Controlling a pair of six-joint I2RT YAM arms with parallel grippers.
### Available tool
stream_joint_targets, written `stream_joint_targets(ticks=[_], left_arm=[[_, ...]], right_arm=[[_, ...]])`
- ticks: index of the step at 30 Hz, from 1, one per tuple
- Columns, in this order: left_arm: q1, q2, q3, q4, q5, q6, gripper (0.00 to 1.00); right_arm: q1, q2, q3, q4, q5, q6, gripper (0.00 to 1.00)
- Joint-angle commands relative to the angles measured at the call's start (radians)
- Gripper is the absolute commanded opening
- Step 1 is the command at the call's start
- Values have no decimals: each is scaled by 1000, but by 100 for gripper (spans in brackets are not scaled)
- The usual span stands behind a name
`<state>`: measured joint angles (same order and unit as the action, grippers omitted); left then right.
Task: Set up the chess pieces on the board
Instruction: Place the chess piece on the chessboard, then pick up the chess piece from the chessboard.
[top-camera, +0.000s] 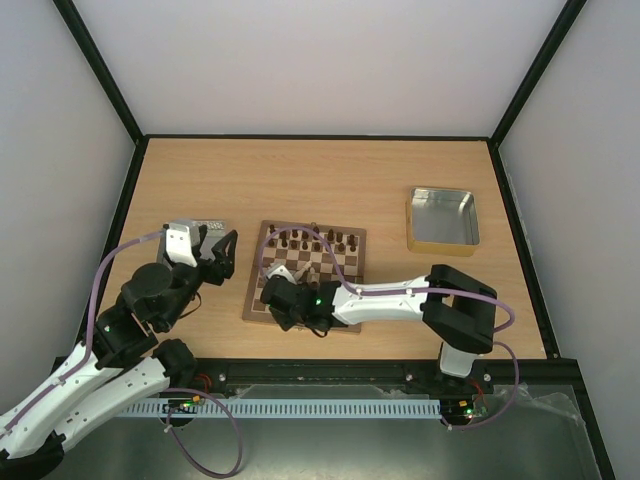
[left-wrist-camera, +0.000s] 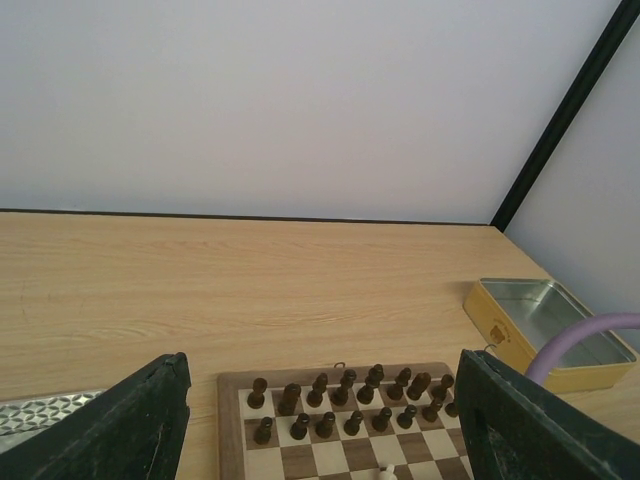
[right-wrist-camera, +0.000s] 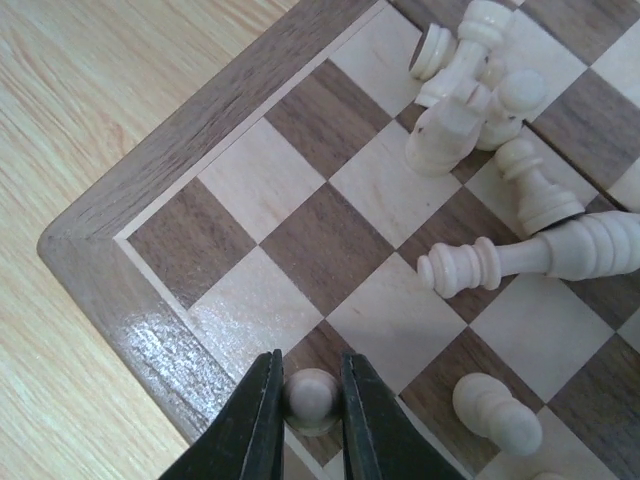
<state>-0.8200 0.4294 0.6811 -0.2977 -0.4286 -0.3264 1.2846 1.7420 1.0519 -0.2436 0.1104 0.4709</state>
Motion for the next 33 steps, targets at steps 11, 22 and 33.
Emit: stream_joint_targets(ticks=[11,22,33], left_arm=[[-3,5,-9,17,-26,-13,75],[-4,-3,2,-8,-59,-45,76],[-1,75,-19,-52,35,-125,88]], right_arm=[[7,-77,101,-118,67,111,39],[-41,-162,67,-116,97,280,40],[-287,-472,-201,25,122,508,41]])
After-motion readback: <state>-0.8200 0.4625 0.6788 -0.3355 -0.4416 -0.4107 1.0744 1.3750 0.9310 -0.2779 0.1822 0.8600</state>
